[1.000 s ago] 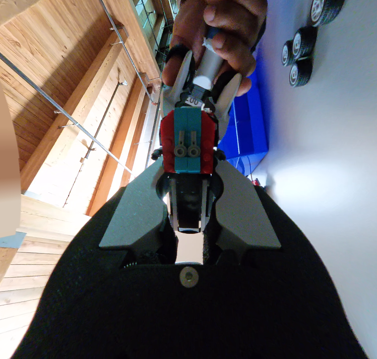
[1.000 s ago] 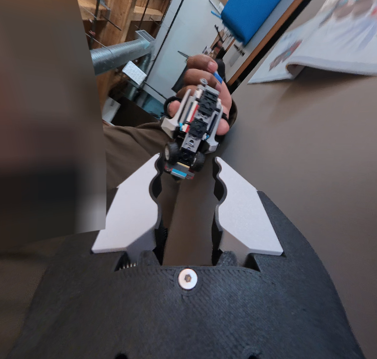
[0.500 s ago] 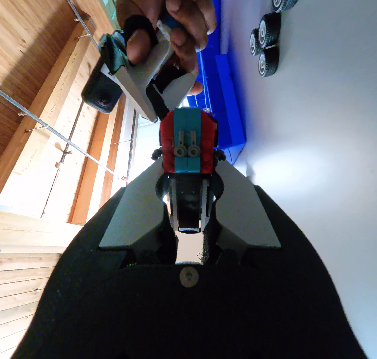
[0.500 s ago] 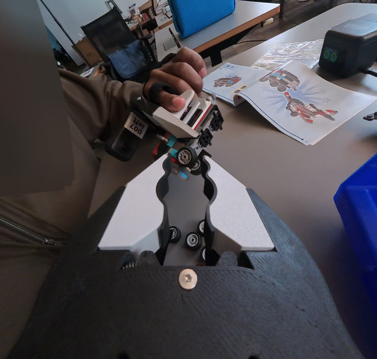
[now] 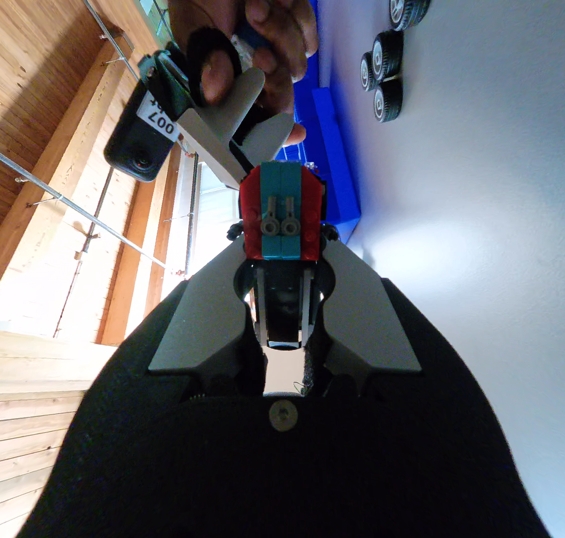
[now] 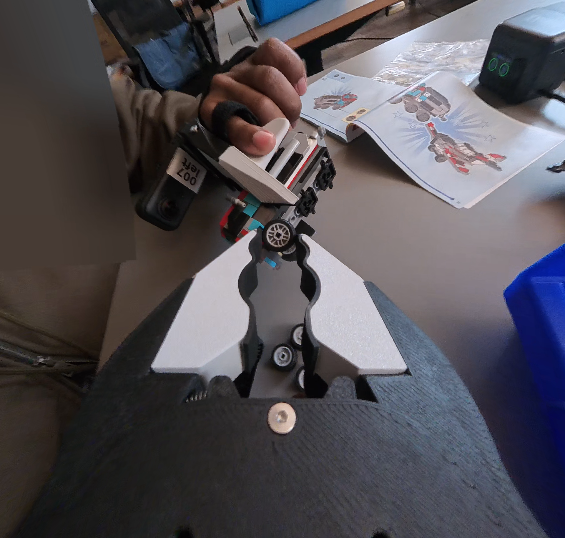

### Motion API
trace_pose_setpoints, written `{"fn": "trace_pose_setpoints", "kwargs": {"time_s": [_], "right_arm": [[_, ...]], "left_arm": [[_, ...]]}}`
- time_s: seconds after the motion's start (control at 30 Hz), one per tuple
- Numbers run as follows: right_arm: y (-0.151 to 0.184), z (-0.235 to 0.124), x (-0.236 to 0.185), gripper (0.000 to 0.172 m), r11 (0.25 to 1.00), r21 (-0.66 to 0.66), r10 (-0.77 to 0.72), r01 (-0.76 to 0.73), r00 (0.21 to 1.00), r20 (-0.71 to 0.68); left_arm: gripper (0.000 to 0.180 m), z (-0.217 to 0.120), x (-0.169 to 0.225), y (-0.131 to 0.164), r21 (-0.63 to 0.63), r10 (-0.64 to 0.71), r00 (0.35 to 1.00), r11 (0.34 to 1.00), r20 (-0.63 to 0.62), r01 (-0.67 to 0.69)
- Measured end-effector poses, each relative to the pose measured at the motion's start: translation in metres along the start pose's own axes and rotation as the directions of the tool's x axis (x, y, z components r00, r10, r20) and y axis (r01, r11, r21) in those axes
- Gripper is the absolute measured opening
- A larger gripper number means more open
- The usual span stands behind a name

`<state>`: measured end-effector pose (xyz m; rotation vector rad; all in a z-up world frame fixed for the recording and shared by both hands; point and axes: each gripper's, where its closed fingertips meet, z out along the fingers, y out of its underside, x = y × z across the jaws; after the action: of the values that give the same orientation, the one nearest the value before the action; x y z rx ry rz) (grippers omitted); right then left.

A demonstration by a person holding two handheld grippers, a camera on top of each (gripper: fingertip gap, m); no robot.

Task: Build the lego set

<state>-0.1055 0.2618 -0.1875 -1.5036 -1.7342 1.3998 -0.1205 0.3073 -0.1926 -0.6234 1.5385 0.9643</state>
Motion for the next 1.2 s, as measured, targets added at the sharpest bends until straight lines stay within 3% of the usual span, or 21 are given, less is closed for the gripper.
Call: {"fn": "trace_pose_setpoints", "kwargs": {"time_s": [0.17, 0.43, 1.2], "right_arm": [[-0.008, -0.004, -0.003, 0.022, 0.98, 0.066, 0.176, -0.187, 0.972, 0.154], [-0.011, -0.007, -0.004, 0.022, 0.884, 0.074, 0.404, -0.462, 0.835, 0.374], [0.007, 0.004, -0.004, 0.021, 0.933, -0.001, 0.346, -0.36, 0.896, 0.277]], "left_arm": [[0.036, 0.0, 0.002, 0.0, 0.001, -0.012, 1.0, 1.0, -0.013, 0.012], [0.036, 0.0, 0.003, -0.003, 0.023, -0.087, 0.995, 0.996, -0.043, 0.088], [0.036, 0.001, 0.01, -0.009, 0.031, -0.109, 0.989, 0.993, -0.098, 0.112]]}}
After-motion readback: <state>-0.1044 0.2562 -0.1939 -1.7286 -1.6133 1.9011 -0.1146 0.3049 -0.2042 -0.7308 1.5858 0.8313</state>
